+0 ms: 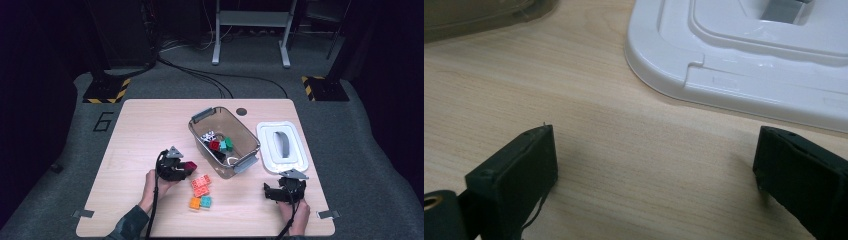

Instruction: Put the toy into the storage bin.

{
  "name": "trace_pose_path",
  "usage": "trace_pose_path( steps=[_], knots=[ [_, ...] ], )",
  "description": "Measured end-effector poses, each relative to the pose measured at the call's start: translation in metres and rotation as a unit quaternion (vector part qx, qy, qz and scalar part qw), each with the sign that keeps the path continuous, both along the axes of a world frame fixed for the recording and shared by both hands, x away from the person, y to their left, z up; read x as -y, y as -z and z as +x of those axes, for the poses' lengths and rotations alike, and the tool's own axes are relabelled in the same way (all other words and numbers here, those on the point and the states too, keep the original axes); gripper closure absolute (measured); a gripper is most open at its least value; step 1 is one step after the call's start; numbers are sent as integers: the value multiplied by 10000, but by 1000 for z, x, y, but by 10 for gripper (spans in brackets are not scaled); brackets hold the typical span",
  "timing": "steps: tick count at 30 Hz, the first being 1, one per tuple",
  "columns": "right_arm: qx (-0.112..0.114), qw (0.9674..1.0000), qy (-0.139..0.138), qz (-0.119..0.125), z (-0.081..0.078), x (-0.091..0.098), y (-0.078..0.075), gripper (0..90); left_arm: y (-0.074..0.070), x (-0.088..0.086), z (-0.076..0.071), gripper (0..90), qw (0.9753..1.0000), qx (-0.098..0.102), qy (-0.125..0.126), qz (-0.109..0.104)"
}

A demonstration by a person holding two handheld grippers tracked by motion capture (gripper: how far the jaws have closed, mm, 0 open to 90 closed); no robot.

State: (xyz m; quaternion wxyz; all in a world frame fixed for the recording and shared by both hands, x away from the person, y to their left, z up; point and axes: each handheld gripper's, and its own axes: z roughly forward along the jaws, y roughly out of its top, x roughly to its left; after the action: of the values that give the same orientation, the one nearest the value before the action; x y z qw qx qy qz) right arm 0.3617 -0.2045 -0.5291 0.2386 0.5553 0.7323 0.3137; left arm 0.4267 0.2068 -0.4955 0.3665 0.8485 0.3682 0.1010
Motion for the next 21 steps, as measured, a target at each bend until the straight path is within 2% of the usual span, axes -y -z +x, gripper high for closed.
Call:
trace_pose_path(
  steps=[6, 8, 9, 15, 21],
  knots=[
    [-3, 10000, -7, 8, 0, 0, 0, 31, -9, -15, -1, 591, 10000, -28, -5, 92],
    [-2, 10000, -7, 8, 0, 0, 0, 32, -12, -20, -3, 591, 10000, -60, -48, 26],
    [1, 10000, -10, 4, 0, 0, 0, 33, -14, -22, -3, 591, 10000, -16, -38, 60],
    [4, 10000, -1, 9, 0, 0, 0, 34, -21, -28, -2, 591, 10000, -87, 19, 45],
    [3, 10000, -4, 10, 0, 0, 0, 34, -39, -35, 3, 591, 9997, -85, 150, 154]
  ],
)
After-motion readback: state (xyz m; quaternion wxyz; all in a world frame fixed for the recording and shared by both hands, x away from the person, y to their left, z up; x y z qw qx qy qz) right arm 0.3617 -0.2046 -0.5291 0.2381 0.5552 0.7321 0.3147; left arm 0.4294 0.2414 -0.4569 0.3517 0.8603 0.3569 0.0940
